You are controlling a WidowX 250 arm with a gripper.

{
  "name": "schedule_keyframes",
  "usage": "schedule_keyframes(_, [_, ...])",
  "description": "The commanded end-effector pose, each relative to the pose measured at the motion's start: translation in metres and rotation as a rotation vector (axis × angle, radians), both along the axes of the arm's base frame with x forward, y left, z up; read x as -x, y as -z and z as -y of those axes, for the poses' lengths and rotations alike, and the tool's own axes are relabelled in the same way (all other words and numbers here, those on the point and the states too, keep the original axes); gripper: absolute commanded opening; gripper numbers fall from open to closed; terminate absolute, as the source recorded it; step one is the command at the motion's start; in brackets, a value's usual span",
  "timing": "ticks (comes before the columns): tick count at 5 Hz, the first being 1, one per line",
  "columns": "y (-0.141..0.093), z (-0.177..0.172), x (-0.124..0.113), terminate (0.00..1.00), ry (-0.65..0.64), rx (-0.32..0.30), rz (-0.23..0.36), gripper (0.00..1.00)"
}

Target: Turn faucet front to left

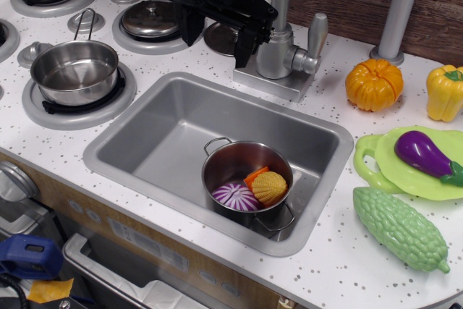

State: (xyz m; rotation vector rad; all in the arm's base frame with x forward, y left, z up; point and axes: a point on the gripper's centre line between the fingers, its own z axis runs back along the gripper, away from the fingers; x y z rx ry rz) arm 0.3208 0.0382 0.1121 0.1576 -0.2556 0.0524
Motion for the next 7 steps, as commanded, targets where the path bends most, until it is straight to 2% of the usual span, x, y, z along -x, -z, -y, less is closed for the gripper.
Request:
schedule_keyframes(1, [-0.027, -0.004, -0.010, 0.00, 0.024, -0.023, 0.139, 1.00])
schedule_keyframes(2, [-0.027, -0.008, -0.019, 0.00, 0.039, -0.038, 0.174, 1.00])
schedule_keyframes(4, [-0.030, -0.014, -0.033, 0.00, 0.065, -0.048, 0.178, 1.00])
schedule_keyframes(5, [-0.029, -0.019, -0.034, 0.00, 0.077, -0.038, 0.176, 0.00])
schedule_keyframes(6, [-0.025, -0.031, -0.037, 0.00, 0.097, -0.050, 0.199, 0.00])
schedule_keyframes(7, [-0.024, -0.049, -0.042, 0.00, 0.123, -0.088, 0.222, 0.00])
